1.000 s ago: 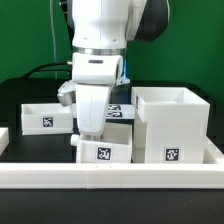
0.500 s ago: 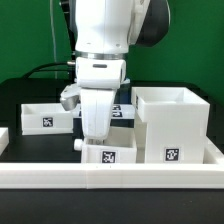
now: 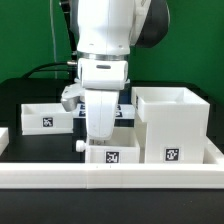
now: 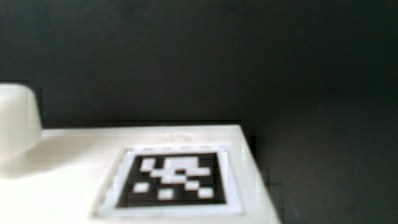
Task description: Assemble drawer
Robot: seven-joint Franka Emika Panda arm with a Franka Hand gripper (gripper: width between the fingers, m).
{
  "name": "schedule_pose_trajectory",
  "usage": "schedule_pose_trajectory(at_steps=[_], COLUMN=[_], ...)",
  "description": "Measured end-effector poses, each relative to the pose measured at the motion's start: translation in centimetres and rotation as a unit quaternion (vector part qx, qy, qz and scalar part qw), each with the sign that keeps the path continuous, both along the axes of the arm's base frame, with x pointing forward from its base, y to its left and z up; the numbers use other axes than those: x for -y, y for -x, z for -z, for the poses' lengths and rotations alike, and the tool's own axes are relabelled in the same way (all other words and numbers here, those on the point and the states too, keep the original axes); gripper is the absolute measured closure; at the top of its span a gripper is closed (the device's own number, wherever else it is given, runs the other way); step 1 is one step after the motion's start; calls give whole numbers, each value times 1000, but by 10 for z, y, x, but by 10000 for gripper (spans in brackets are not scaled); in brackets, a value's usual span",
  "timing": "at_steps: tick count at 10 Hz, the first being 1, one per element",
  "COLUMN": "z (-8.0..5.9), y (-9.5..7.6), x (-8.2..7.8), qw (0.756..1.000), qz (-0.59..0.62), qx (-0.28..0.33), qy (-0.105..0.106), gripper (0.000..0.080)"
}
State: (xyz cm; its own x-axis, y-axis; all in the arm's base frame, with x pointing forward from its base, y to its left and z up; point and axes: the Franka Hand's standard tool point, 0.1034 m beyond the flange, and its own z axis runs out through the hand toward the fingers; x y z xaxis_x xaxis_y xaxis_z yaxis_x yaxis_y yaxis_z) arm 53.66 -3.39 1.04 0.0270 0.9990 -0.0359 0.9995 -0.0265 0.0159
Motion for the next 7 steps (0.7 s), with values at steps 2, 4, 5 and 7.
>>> schedule_pose_trajectory(at_steps=[2,4,5,7], z=[0,0,0,0], y=[-3,-5,-5,-5], x=[-5,-11,-10,-8], qw=[1000,1000,1000,1000], qz=[-10,-16,-15,-13], qx=[1,2,9,10], qy=[2,1,0,0], gripper=[758,758,758,758])
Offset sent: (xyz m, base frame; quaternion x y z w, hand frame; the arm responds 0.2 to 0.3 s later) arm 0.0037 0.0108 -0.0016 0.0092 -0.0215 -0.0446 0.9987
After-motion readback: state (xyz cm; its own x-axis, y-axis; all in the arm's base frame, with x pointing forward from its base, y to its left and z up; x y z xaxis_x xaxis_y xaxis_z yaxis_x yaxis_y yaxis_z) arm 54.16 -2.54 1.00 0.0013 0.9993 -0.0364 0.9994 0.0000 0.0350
